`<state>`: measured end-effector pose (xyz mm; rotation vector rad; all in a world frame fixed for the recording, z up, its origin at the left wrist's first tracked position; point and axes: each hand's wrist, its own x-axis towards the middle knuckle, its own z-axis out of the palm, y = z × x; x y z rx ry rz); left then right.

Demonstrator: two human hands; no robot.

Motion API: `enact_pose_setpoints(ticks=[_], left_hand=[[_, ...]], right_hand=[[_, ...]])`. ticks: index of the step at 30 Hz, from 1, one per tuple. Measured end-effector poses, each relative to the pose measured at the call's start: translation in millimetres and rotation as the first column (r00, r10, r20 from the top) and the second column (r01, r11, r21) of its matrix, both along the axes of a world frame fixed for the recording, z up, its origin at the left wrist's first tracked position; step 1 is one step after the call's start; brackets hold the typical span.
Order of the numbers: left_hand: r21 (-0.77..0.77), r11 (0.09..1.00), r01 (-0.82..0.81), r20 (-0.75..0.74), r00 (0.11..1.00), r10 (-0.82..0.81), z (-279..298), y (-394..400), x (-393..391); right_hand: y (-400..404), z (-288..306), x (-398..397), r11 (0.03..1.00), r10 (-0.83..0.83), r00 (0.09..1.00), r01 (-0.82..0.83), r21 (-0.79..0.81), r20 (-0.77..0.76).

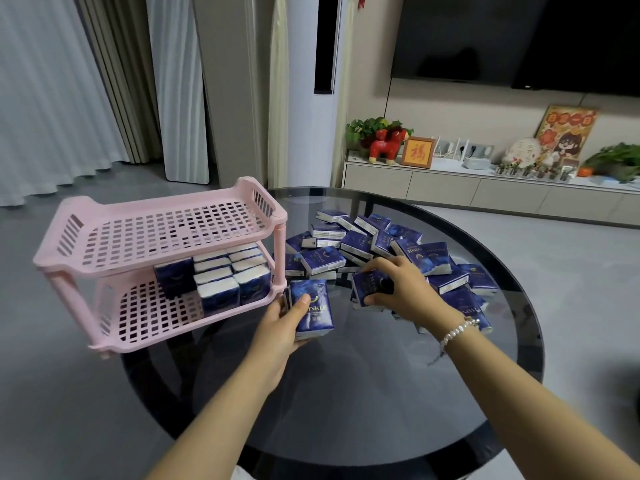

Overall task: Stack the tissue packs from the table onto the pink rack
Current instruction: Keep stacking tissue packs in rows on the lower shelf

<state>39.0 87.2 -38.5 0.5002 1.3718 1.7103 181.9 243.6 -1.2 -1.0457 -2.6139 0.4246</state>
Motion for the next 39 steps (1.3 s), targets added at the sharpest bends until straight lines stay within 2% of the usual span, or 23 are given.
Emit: enact_pose_setpoints(ticks=[3, 6, 9, 13, 16, 22, 29, 31, 33, 36, 39], left_hand=[[-0.027, 0.999, -0.026, -0.093, 0.995, 0.024, -4, -2, -3], [-0.074, 0.997, -0.02, -0.147, 0.989, 0.009, -10, -4, -6], [-0.118, 0.993, -0.026, -0.263, 0.965, -0.006, -7, -6, -6], [-0.175, 0.984, 0.041, -0.32, 0.943, -0.096, -7, -4, -6], [-0.18, 0.978, 0.101, -0.284, 0.947, -0.15, -13, 0, -5], [-0.158, 0.962, 0.223, -0.105, 0.965, -0.241, -26, 7, -10], [-0.188, 0.936, 0.296, -0.217, 0.917, -0.334, -16, 0, -9], [-0.186, 0.951, 0.248, -0.193, 0.94, -0.283, -16, 2, -8], [-0.196, 0.96, 0.198, -0.158, 0.96, -0.231, -19, 5, -11], [-0.23, 0.96, 0.16, -0.175, 0.963, -0.203, -27, 8, -15], [-0.243, 0.962, 0.122, -0.196, 0.966, -0.171, -28, 9, -14]], right_hand=[[-7, -3, 3, 0.997, -0.002, 0.985, -0.011, -0.076, -0.174], [-17, -1, 5, 0.983, -0.035, 0.953, -0.022, -0.185, -0.3], [-25, 4, 6, 0.948, -0.061, 0.915, -0.071, -0.31, -0.398], [-34, 5, 2, 0.885, 0.089, 0.915, -0.254, -0.39, -0.395], [-45, 2, -7, 0.902, 0.159, 0.933, -0.27, -0.336, -0.322], [-54, -11, -19, 0.931, 0.112, 0.92, -0.229, -0.285, -0.376], [-55, -13, -23, 0.869, 0.074, 0.875, -0.292, -0.4, -0.478], [-53, -15, -20, 0.883, 0.018, 0.869, -0.245, -0.4, -0.495], [-46, -18, -14, 0.915, -0.113, 0.866, -0.1, -0.391, -0.486], [-33, -27, 1, 0.951, -0.255, 0.914, 0.178, -0.253, -0.316], [-30, -38, 11, 0.962, -0.258, 0.955, 0.24, -0.128, -0.146]])
